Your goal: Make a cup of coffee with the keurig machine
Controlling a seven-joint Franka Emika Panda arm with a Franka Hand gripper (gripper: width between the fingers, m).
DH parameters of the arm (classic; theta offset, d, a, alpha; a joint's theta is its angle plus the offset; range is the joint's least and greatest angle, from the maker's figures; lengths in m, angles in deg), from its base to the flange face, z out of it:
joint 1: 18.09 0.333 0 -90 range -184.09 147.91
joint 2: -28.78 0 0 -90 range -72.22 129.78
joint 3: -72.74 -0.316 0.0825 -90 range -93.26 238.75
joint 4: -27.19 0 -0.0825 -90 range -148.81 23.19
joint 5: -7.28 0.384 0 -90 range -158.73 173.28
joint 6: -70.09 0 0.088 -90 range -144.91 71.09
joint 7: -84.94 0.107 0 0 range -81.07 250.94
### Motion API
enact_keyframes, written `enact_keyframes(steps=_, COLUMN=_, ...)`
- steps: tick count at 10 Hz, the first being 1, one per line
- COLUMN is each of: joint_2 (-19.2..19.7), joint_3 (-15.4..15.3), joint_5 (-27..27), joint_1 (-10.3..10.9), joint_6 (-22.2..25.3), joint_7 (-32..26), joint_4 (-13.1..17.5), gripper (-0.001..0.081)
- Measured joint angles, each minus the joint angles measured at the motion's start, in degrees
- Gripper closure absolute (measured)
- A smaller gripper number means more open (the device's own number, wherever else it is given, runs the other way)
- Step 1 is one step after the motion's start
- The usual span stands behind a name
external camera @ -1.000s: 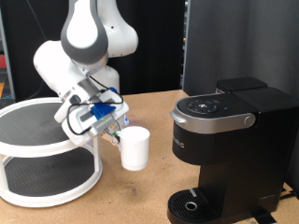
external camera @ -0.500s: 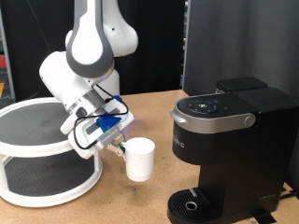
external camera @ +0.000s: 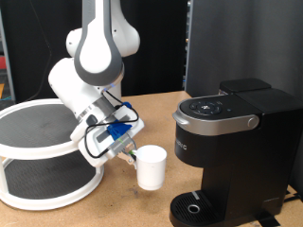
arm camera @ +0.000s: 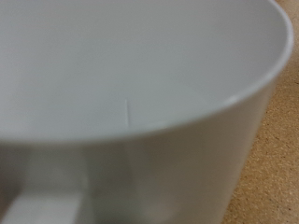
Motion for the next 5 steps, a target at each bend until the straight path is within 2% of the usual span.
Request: enact_keyframes(steps=5, joint_2=3.47, joint_3=-3.86, joint_5=9.61, joint_1=1.23, joint_6=-0.66, joint_7=-5.14, joint_4=1.76, gripper=0.0730)
